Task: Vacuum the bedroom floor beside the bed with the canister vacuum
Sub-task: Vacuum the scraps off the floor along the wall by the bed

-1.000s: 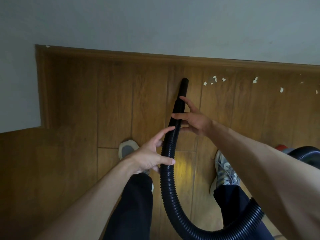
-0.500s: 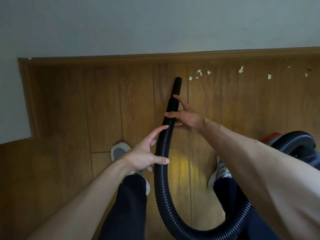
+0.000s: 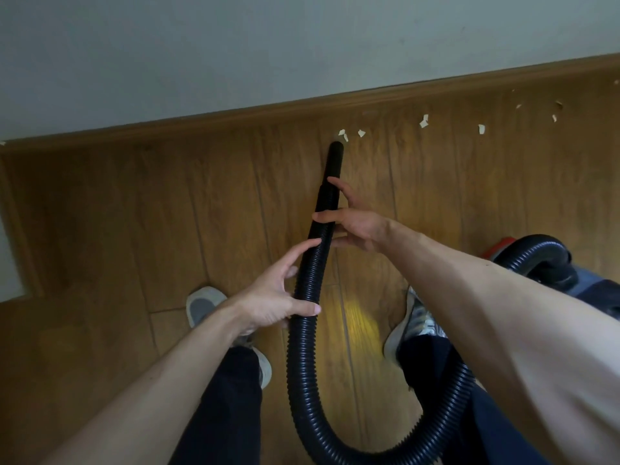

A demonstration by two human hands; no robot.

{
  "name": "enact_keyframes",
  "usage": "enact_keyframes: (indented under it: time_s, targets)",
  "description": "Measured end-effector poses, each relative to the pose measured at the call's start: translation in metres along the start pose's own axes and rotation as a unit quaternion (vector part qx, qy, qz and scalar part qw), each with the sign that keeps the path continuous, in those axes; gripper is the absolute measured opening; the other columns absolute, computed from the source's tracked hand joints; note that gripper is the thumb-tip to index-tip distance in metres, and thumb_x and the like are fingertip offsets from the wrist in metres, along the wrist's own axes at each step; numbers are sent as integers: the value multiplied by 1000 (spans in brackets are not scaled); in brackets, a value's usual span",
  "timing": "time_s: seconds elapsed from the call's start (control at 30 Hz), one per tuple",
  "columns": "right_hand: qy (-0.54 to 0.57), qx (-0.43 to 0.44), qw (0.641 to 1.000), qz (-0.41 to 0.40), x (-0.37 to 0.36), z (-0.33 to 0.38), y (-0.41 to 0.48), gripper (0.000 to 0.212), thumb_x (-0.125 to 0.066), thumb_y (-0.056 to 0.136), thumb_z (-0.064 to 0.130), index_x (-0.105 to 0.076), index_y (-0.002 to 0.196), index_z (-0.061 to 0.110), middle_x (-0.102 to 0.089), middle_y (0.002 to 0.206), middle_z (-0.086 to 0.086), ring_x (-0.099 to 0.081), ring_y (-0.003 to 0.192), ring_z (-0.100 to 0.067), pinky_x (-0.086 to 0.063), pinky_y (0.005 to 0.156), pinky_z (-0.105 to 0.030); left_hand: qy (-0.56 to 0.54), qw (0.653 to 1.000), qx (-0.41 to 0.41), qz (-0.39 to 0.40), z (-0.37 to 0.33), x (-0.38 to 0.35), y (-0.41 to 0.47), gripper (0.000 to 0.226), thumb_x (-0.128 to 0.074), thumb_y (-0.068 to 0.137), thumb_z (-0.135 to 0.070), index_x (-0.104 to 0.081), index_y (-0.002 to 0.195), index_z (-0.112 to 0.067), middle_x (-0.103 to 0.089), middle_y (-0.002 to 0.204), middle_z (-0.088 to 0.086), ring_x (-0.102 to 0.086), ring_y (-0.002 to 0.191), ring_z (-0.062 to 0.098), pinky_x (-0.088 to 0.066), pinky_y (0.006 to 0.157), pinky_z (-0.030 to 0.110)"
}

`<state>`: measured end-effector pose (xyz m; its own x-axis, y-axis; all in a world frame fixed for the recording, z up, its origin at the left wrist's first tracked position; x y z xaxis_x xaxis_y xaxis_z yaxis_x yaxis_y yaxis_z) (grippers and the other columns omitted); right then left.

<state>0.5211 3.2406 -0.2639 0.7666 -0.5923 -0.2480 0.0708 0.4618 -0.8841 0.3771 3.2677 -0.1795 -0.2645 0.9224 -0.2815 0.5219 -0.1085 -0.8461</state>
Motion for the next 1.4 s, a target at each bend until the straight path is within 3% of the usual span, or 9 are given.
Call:
enact_keyframes:
  time_s: [0.2, 0.37, 0.53, 0.73, 0.9, 1.03, 1.23, 1.4]
  targets:
    - [14, 6, 1000, 7, 7, 8, 6, 92, -76, 83, 3, -29, 148, 48, -54, 135, -10, -66, 106, -28, -61, 69, -38, 9, 1000, 0, -11, -11, 0, 8, 101, -77, 78, 5, -33, 132, -69, -44, 127, -11, -74, 86, 24, -59, 71, 58]
    - [8, 10, 1000, 7, 16, 18, 9, 92, -76, 83, 3, -30, 147, 48, -56, 130, -9, -67, 104, -26, -61, 71, -39, 8, 1000, 7, -14, -21, -1, 15, 102, -77, 77, 5, -34, 129, -72, -30, 148, 3, -73, 92, 24, -61, 70, 49]
    - [13, 4, 1000, 6, 24, 17, 7, 91, -76, 82, 4, -31, 146, 51, -56, 133, -10, -66, 108, -28, -62, 76, -41, 15, 1000, 12, -2, -27, -7, 19, 102, -76, 78, 6, -33, 131, -69, -35, 144, 1, -73, 88, 24, -61, 72, 50]
    - [49, 1, 999, 4, 31, 15, 1, 90, -76, 83, 4, -32, 144, 52, -55, 134, -10, -66, 107, -27, -59, 86, -48, 41, 999, 26, -4, -37, -9, 16, 102, -76, 79, 5, -32, 133, -68, -29, 152, 6, -73, 92, 18, -61, 73, 40]
    - [68, 7, 998, 7, 36, 21, -1, 89, -77, 82, 4, -33, 144, 52, -52, 137, -9, -63, 110, -26, -61, 80, -43, 53, 998, 31, -2, -52, -13, 15, 101, -75, 79, 7, -32, 135, -66, -26, 154, 8, -73, 94, 19, -61, 70, 34]
    - [69, 10, 998, -4, 55, 25, -6, 89, -76, 83, 4, -32, 145, 51, -53, 137, -7, -64, 109, -25, -61, 68, -35, 62, 998, 27, -1, -62, -24, 27, 101, -75, 79, 7, -33, 136, -64, -33, 147, 2, -73, 93, 18, -61, 81, 36]
    - [88, 13, 996, -13, 88, 29, -12, 89, -75, 84, 2, -33, 146, 49, -55, 133, -9, -65, 107, -26, -62, 72, -38, 93, 996, 4, 10, -73, -40, 53, 100, -78, 78, 4, -32, 137, -63, -37, 147, -4, -58, 99, -18, -55, 84, 19]
    - [102, 16, 994, -19, 113, 35, -17, 88, -74, 84, 2, -32, 145, 50, -53, 136, -9, -64, 108, -25, -61, 67, -34, 115, 993, 14, 18, -87, -52, 68, 99, -78, 79, 1, -32, 135, -66, -39, 146, -5, -56, 111, -6, -55, 92, 26]
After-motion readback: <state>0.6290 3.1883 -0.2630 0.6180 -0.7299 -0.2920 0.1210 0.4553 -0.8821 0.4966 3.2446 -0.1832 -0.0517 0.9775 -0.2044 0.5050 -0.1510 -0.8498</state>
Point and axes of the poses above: each hand's wrist, its own y-axis towards the middle knuckle, its own x-axis out of the back of the hand, z = x × y, the point moved 9 cm from there along y, towards the middle knuckle
